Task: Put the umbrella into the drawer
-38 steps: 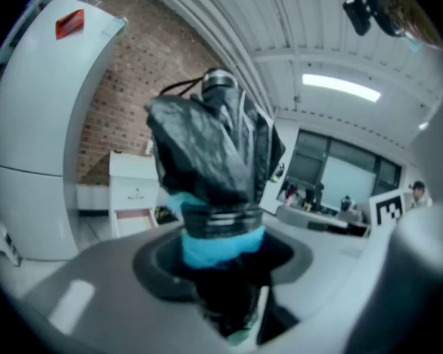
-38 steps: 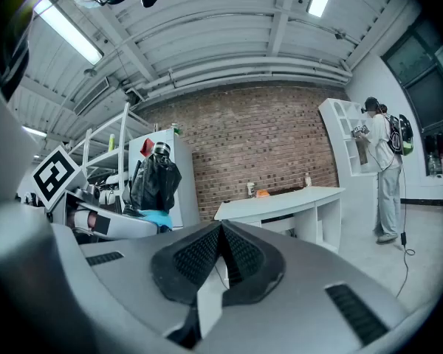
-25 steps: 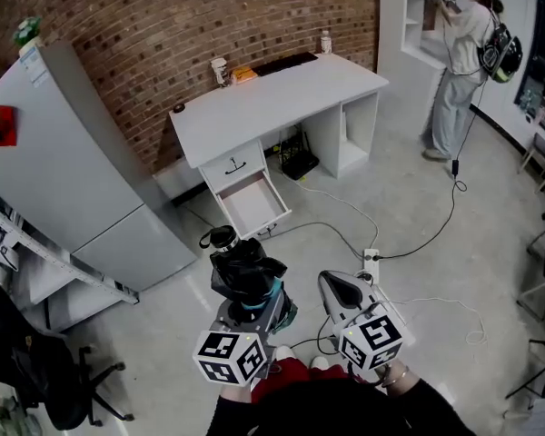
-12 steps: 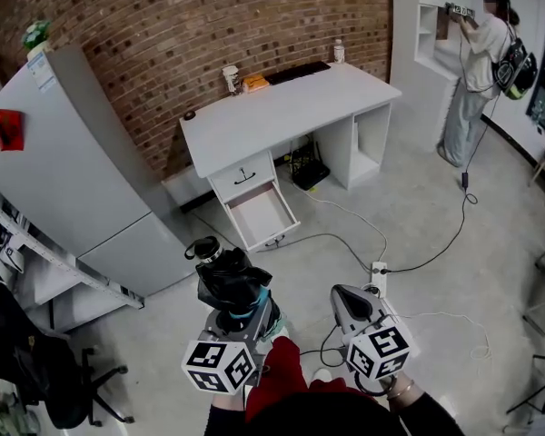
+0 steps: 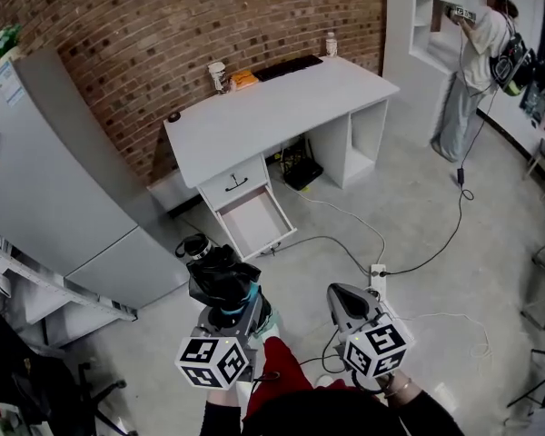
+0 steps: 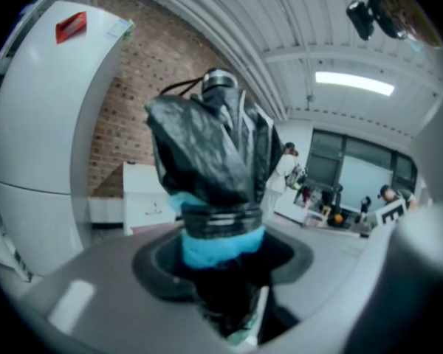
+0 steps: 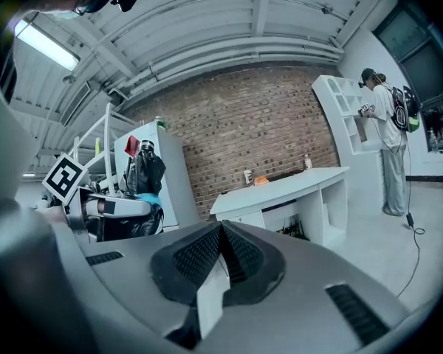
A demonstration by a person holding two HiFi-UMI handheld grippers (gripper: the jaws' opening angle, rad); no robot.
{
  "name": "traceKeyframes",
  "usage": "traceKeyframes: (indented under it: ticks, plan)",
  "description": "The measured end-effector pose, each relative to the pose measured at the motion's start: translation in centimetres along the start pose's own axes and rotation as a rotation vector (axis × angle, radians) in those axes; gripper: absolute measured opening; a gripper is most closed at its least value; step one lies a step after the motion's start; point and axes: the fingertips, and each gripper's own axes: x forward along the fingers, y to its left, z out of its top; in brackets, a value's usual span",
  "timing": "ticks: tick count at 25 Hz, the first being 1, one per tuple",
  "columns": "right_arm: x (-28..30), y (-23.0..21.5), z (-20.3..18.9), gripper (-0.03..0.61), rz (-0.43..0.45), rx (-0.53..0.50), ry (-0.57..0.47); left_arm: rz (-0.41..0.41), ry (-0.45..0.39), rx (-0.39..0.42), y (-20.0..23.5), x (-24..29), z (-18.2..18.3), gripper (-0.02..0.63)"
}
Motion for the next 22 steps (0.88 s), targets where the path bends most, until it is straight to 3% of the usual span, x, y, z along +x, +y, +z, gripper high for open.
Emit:
traceKeyframes:
  ticks: [14,22]
  plan:
    - [16.5,-0.8,0.9,0.002,-0.115,0.056,0.056,-0.103,0.095,0.003,13.1,10.7,3.7,0.218]
    - [22.9,-0.7,0.7,0.002,-0.2,0.106,0.105,-0.189,0.165,0.035,18.3,14.8,4.8,0.218]
